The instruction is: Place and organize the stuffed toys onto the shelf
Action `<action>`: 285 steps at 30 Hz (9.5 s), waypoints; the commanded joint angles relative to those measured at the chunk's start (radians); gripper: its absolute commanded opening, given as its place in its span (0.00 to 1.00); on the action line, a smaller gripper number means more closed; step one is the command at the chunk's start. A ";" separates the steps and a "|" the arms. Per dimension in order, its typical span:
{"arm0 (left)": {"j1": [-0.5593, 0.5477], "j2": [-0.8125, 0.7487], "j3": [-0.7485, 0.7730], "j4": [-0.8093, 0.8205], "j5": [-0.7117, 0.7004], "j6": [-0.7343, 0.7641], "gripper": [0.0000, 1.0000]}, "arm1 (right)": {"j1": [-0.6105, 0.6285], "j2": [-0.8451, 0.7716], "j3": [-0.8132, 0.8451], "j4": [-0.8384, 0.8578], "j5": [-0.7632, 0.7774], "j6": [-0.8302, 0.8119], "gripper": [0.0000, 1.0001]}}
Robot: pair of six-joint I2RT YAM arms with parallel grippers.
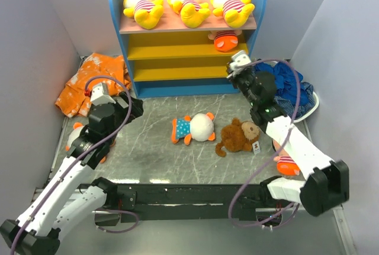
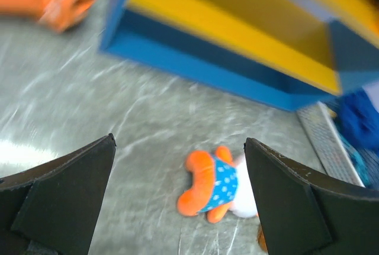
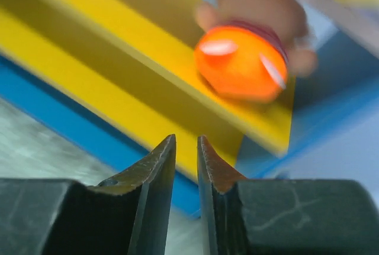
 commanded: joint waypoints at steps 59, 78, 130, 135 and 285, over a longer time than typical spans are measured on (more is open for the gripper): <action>0.007 0.023 -0.018 -0.006 0.040 0.218 0.96 | -0.467 -0.331 -0.414 -1.272 0.940 2.015 0.00; 0.007 -0.044 0.016 0.071 0.277 0.113 0.97 | -0.022 -0.431 -0.004 -1.347 0.764 2.040 0.00; -0.004 0.091 -0.058 0.496 0.649 0.001 0.12 | 0.774 0.106 0.268 -0.701 0.825 2.001 0.00; -0.002 0.088 -0.016 0.409 0.681 -0.003 0.01 | 0.776 -0.010 0.076 -0.391 0.759 1.570 0.43; 0.105 -0.135 0.062 -0.243 -0.334 -0.251 0.96 | 0.585 0.346 0.451 0.056 0.294 -0.427 0.63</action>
